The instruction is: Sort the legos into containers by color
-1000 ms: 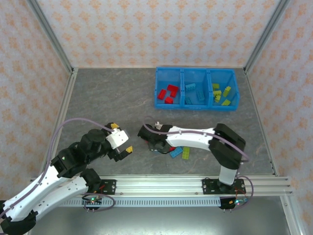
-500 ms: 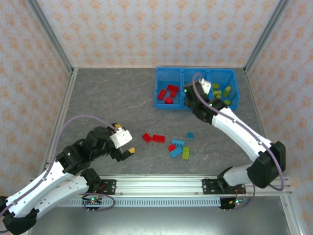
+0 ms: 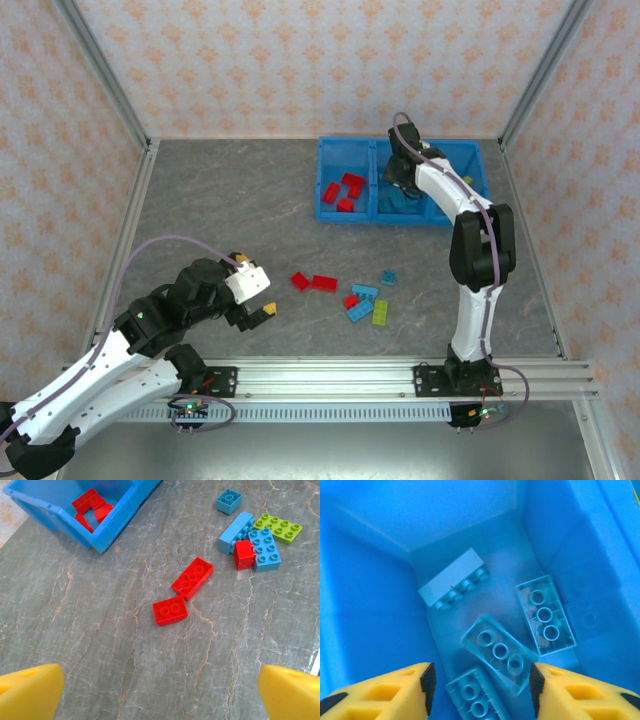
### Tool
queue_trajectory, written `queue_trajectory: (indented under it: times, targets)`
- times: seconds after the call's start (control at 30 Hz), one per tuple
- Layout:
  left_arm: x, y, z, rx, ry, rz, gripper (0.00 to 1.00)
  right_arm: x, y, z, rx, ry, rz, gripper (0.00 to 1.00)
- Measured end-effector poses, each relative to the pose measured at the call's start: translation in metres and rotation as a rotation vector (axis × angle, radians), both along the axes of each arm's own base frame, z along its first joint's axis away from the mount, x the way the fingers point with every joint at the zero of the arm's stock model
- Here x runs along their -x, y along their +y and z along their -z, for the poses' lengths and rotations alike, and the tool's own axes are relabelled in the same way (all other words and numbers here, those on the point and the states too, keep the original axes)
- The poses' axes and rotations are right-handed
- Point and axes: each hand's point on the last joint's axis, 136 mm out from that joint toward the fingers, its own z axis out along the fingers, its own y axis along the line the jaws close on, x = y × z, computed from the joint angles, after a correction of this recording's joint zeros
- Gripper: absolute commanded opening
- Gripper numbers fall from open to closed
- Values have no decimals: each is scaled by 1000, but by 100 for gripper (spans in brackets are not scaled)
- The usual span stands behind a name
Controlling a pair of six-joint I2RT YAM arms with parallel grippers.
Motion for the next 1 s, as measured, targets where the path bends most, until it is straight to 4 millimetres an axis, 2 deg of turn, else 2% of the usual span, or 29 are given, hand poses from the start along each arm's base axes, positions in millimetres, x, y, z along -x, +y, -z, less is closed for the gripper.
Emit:
queue_trajectory:
  times: [0.07, 0.17, 0.3, 0.33, 0.4, 0.47, 0.53, 0.67, 0.8, 0.9, 1.0]
  targets:
    - [1, -1, 0, 5, 4, 2, 100, 1, 2, -15, -14, -22, -5, 56]
    - [1, -1, 0, 6, 5, 5, 100, 17, 4, -44, -50, -65, -20, 60]
    - [1, -3, 1, 11, 12, 11, 100, 70, 9, -91, -116, -149, -73, 65]
    - [1, -4, 2, 16, 13, 8, 100, 91, 15, -108, -138, -186, -107, 65]
    - [-1, -6, 6, 22, 29, -3, 100, 123, 31, -127, -168, -235, -181, 65]
    - [-3, -9, 12, 23, 56, -13, 100, 154, 52, -135, -190, -253, -270, 65]
    - [-5, -13, 18, 20, 91, -15, 100, 178, 71, -128, -193, -234, -347, 66]
    - [-8, -32, 24, 30, 209, -2, 100, 225, 94, -73, -146, -71, -453, 66]
    - [-10, -61, 8, 82, 218, 49, 100, 262, 94, -20, -105, 107, -457, 70]
    - [-8, -80, -1, 117, 184, 106, 100, 275, 90, 10, -72, 208, -425, 72]
    - [-16, -91, -1, 131, 165, 109, 100, 285, 91, 34, -40, 289, -401, 73]
